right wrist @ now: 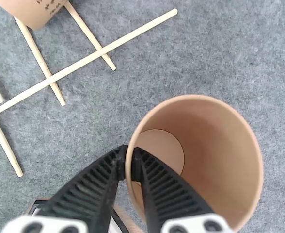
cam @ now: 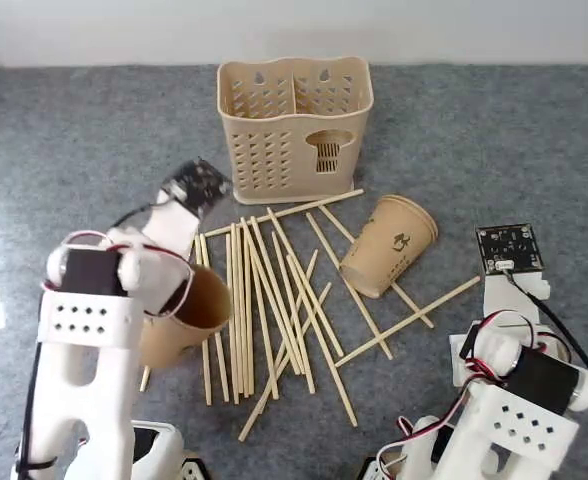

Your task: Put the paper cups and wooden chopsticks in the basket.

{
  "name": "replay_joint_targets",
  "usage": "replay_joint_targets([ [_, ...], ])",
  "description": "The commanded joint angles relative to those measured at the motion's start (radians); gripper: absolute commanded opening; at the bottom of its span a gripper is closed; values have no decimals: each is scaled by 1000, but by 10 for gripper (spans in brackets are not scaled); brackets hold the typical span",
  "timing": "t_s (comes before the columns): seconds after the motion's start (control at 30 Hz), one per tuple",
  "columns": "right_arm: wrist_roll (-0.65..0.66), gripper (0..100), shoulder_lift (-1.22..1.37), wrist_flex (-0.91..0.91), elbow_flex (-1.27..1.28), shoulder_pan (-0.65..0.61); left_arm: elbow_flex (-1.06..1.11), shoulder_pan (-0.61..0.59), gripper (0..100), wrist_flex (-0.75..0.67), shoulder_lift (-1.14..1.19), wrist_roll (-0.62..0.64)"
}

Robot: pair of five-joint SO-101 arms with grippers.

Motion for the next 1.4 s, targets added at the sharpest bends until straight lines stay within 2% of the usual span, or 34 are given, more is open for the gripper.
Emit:
replay_joint_targets([
  [0.0, 14, 9, -13, -4, -37, -7, -136, 3, 13, 43, -9, 100],
  [0.23, 8, 9, -13, -4, -95, -33, -108, 114, 13, 26, -9, 253],
  [0.5, 6, 9, -13, 4, -144, -81, -110, 141, 13, -118, -9, 371],
  [0.63, 6, 9, -13, -7, -157, -85, -107, 144, 13, -118, -9, 371],
  [0.77, 2, 9, -13, 4, -195, -171, -101, 146, 13, -123, -2, 385],
  [0.9, -78, 9, -15, -1, -216, -280, -27, 186, 13, -207, -3, 411],
  [1.03, -107, 9, -15, 4, -216, -377, 139, 238, 13, -353, -8, 411],
  [1.23, -107, 9, -15, 4, -216, -403, 291, 235, 13, -477, -9, 408],
  [1.37, -107, 9, -15, -5, -216, -404, 320, 233, 13, -488, -9, 405],
])
